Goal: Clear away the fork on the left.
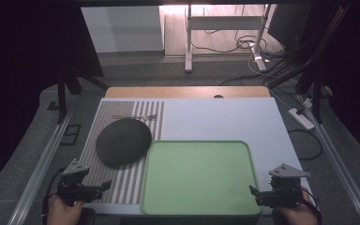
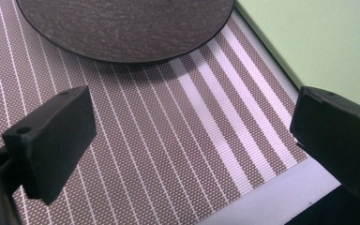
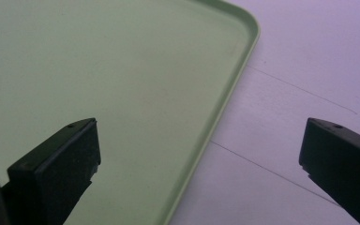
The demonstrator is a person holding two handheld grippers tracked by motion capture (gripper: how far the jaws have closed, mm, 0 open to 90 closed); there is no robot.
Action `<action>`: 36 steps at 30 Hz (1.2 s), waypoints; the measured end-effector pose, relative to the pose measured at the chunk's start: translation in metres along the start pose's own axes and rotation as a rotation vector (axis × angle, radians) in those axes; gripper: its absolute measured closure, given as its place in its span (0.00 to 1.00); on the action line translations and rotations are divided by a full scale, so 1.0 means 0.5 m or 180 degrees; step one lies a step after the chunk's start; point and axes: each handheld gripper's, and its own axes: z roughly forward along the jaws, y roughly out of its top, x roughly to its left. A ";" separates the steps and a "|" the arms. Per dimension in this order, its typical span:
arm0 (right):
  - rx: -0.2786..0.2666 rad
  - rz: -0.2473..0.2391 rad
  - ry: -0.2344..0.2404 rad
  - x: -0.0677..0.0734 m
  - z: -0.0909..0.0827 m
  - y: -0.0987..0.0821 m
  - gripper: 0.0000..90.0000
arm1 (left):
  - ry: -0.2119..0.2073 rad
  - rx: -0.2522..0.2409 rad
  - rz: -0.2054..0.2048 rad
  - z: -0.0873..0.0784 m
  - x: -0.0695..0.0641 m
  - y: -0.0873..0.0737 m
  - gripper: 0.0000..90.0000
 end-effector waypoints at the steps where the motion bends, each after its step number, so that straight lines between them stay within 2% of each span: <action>1: 0.0002 0.0001 -0.0001 0.000 0.000 0.000 0.00 | -0.0047 -0.0076 -0.0009 0.000 0.002 0.002 0.02; 4: 0.0000 -0.0001 -0.0007 0.000 0.000 0.000 0.00 | -0.0090 -0.0109 0.0011 0.003 0.001 0.006 0.01; 9: 0.0010 -0.0003 -0.0010 0.001 0.001 0.000 0.00 | -0.0105 -0.0080 0.0116 0.014 -0.001 0.015 0.00; 16: 0.0017 -0.0005 -0.0003 0.001 0.001 0.000 0.00 | -0.0153 -0.0021 0.0133 0.027 0.008 0.023 0.00; 19: 0.0019 -0.0006 -0.0003 0.001 0.001 0.000 0.00 | -0.0190 -0.0027 0.0102 0.032 0.013 0.027 0.00; 31: 0.0033 -0.0017 -0.0002 0.001 0.002 0.001 0.00 | -0.0160 -0.0034 0.0125 0.056 0.033 0.047 0.00; 36: 0.0036 -0.0022 0.0000 0.001 0.002 0.001 0.00 | -0.0114 -0.0010 0.0179 0.065 0.041 0.058 0.01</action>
